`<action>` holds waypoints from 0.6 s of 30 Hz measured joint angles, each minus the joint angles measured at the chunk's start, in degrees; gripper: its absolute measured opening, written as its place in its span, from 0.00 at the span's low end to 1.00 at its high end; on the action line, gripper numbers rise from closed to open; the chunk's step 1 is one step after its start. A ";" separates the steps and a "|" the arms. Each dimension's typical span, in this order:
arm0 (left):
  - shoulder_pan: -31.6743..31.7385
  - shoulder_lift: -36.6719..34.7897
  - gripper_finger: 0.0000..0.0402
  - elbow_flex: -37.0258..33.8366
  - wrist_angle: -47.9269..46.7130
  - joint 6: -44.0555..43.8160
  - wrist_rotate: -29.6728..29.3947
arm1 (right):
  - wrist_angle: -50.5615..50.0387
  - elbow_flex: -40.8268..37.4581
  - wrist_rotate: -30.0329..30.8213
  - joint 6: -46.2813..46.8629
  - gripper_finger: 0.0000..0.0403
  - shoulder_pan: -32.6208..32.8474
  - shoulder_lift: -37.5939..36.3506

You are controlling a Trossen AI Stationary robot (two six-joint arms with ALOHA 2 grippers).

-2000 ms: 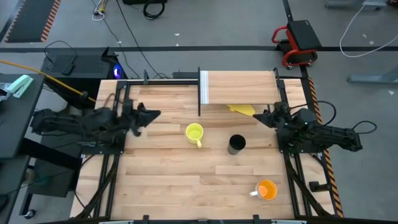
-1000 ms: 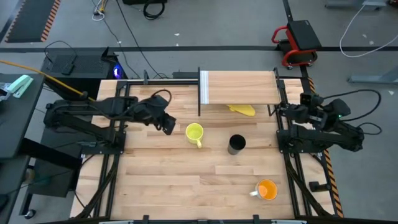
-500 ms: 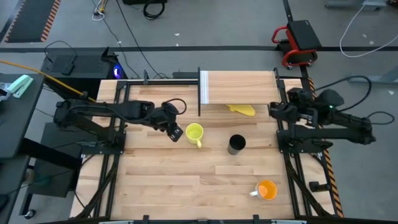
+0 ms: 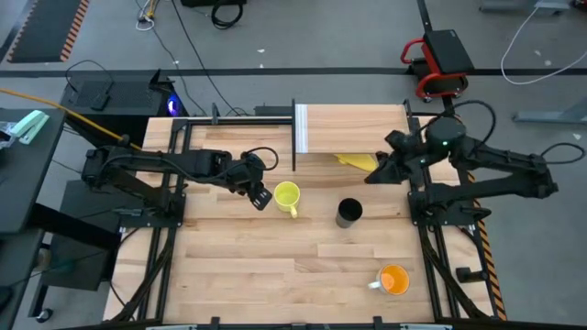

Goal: Stack small to large cups/mugs on shelf
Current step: Put the yellow mug on the shelf

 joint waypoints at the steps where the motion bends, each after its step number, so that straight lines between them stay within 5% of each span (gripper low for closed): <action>1: 0.00 0.00 0.17 0.00 0.09 -0.03 0.16 | -1.53 0.40 0.11 -0.60 0.05 0.20 0.66; 18: 3.45 1.67 0.17 -0.09 -0.29 -0.66 0.19 | -9.20 0.81 15.78 -3.17 0.05 6.32 12.40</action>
